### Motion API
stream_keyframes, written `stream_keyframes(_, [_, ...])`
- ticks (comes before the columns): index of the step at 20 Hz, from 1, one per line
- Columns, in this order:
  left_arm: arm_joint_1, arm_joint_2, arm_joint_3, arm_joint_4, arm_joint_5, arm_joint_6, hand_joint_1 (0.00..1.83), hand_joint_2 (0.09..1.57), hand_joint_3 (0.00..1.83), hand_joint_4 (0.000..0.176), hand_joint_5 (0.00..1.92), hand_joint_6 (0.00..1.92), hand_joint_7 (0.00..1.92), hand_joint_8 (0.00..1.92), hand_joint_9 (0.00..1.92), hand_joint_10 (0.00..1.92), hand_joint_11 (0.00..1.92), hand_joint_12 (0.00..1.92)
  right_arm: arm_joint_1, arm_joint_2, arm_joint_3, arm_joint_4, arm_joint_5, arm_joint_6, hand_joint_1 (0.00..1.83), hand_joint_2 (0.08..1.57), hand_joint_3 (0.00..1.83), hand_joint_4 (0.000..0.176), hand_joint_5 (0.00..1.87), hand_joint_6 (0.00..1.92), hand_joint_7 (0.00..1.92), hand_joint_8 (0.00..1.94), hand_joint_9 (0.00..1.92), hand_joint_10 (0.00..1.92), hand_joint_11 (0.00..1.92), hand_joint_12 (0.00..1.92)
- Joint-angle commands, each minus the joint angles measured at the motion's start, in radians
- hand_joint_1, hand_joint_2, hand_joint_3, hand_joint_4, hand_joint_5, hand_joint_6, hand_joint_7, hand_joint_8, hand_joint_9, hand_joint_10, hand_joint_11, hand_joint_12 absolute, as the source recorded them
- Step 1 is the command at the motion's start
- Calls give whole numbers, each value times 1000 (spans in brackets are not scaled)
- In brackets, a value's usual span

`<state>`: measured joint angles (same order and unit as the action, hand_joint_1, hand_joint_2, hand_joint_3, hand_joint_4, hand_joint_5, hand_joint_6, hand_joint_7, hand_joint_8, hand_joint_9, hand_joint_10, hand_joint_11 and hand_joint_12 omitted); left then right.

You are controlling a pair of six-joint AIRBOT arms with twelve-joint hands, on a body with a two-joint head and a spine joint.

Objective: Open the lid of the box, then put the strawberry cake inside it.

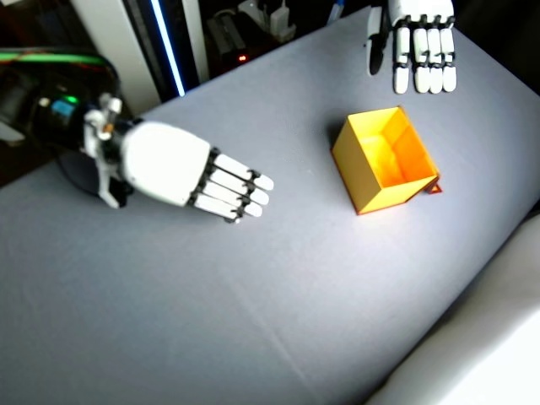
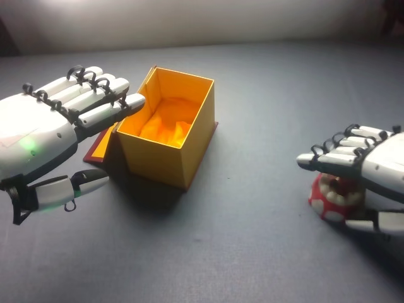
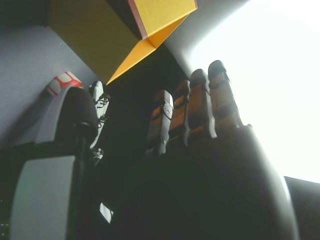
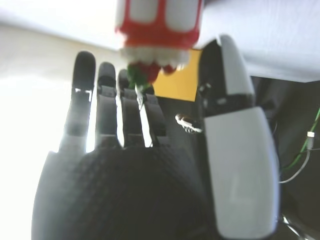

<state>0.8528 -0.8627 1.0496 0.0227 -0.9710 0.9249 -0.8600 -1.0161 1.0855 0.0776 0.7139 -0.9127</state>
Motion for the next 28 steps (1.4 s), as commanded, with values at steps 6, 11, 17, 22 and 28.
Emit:
stream_keyframes(6, [4,15,-8,7,-105,-4,637,1358,11,67,42,2,0,0,0,0,0,0,61,-11,27,-28,56,10,1192,1293,1,0,661,1200,704,1744,928,1913,1028,1919])
stream_keyframes(11, [27,27,-16,16,-73,-6,594,1364,5,69,111,23,0,0,0,0,0,0,147,0,25,-117,71,37,1330,1283,0,0,611,1230,698,1552,678,1770,640,1921])
stream_keyframes(17, [98,34,-35,-37,-87,-6,630,1381,3,62,95,8,0,0,0,0,0,0,271,-37,50,-190,70,38,1220,1267,0,0,593,1399,811,1431,802,1482,748,1713])
stream_keyframes(22, [173,61,-63,-81,-149,-6,624,1391,2,75,65,0,0,0,0,0,0,0,377,-105,103,-226,31,38,1159,1302,7,0,607,1372,706,1638,641,1601,550,1902])
stream_keyframes(28, [187,58,-67,-89,-154,-6,634,1399,3,70,86,7,0,0,0,0,0,0,461,-169,161,-233,-3,38,1194,1265,0,0,653,1236,795,1561,932,1535,865,1869])
